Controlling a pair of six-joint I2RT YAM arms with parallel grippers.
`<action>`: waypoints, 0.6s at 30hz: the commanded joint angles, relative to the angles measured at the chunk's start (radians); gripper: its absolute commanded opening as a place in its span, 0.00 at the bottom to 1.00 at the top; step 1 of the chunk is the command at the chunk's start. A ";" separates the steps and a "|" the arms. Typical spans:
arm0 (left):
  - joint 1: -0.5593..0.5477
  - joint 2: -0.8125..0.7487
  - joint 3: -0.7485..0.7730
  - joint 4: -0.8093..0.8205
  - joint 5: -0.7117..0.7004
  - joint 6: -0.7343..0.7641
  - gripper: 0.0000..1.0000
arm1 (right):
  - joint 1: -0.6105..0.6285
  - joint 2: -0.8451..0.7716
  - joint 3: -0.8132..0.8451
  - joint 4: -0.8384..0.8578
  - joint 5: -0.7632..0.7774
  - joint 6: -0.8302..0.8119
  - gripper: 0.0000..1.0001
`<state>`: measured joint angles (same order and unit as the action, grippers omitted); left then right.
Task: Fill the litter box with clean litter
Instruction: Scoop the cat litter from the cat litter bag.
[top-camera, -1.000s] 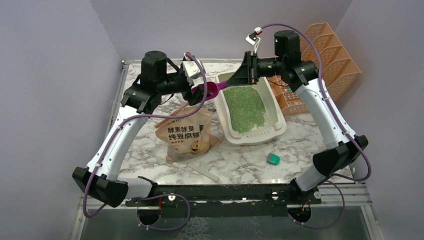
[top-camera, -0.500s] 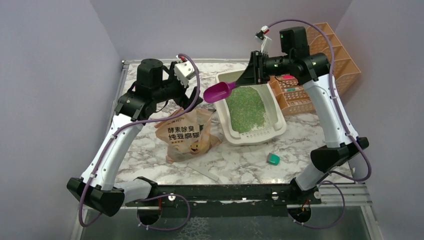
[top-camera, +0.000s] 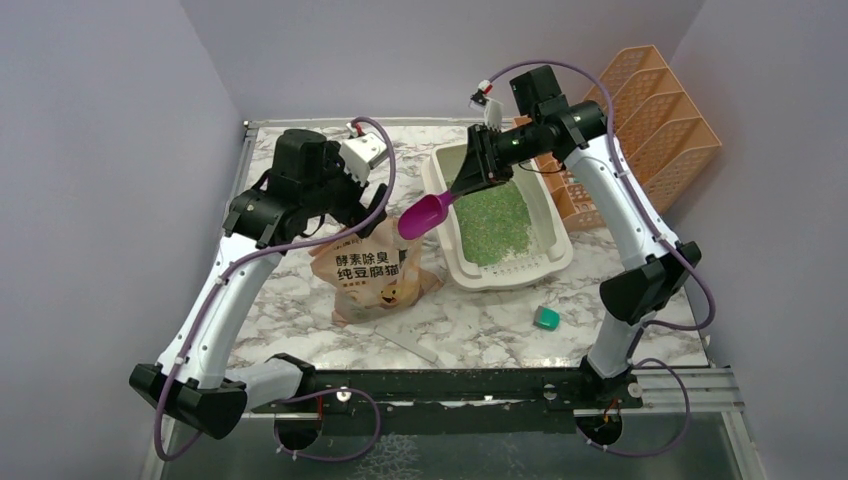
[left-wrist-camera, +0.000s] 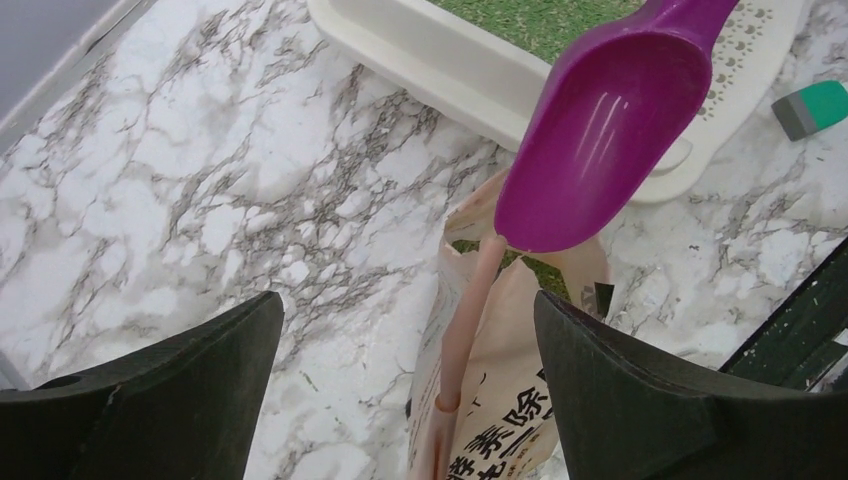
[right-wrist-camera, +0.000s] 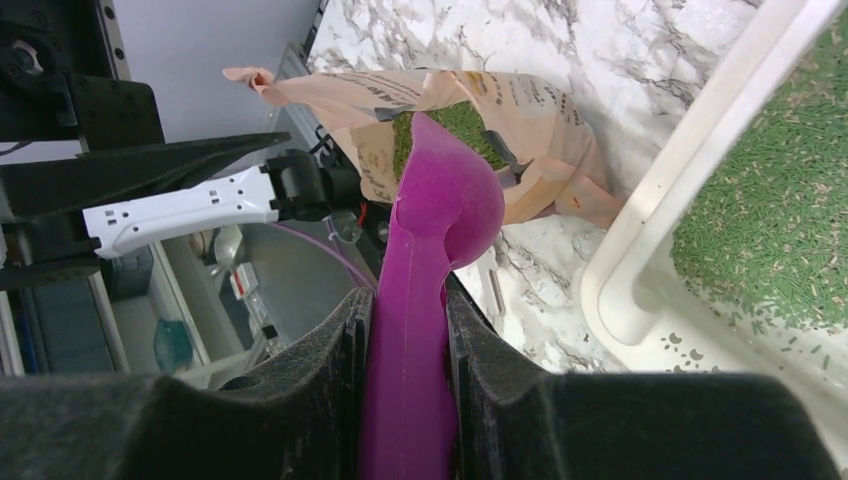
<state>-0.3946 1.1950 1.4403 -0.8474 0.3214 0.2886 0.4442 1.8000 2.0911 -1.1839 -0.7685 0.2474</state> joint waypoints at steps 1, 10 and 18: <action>0.002 -0.045 -0.012 -0.028 -0.097 -0.025 0.94 | 0.031 0.037 0.069 -0.042 0.030 -0.013 0.01; 0.002 -0.056 -0.134 -0.041 -0.032 -0.071 0.82 | 0.099 0.094 0.075 -0.083 0.155 0.002 0.01; 0.002 -0.090 -0.201 -0.043 0.102 -0.077 0.51 | 0.159 0.136 0.068 -0.109 0.214 0.017 0.01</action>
<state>-0.3939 1.1496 1.2507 -0.8852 0.3233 0.2230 0.5659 1.9068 2.1422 -1.2358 -0.6216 0.2535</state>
